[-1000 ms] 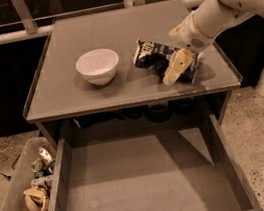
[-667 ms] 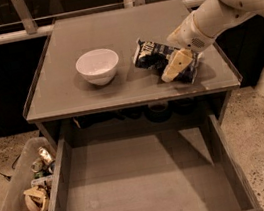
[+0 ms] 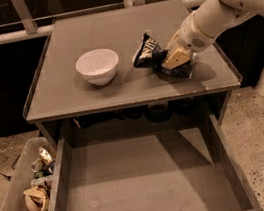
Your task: Place blue chip bag into top drawer
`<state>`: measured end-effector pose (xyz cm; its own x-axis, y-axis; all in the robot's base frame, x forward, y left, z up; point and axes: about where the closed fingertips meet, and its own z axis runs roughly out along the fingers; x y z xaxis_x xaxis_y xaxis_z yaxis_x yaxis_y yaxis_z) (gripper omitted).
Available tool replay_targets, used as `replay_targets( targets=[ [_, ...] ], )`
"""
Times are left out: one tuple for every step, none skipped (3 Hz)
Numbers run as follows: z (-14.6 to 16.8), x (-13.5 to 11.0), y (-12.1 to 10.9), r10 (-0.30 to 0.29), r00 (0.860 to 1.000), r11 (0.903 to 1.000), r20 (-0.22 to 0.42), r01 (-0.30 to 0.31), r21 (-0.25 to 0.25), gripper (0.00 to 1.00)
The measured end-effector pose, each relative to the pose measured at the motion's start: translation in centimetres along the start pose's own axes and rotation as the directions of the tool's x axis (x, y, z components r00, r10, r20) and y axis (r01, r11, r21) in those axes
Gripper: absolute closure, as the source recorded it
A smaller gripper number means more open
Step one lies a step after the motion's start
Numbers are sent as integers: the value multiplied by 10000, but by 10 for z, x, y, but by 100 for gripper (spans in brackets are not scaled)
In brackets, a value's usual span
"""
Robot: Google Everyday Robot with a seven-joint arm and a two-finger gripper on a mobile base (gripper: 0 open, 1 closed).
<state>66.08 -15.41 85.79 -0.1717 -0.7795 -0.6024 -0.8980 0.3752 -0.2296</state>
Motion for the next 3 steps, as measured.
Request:
replay_targets(
  targets=[
    [0, 0, 0, 0, 10000, 10000, 0, 0, -1, 88],
    [0, 0, 0, -1, 10000, 10000, -2, 1, -3, 100],
    [-2, 1, 6, -27, 10000, 9999, -89, 26, -109, 100]
  ],
)
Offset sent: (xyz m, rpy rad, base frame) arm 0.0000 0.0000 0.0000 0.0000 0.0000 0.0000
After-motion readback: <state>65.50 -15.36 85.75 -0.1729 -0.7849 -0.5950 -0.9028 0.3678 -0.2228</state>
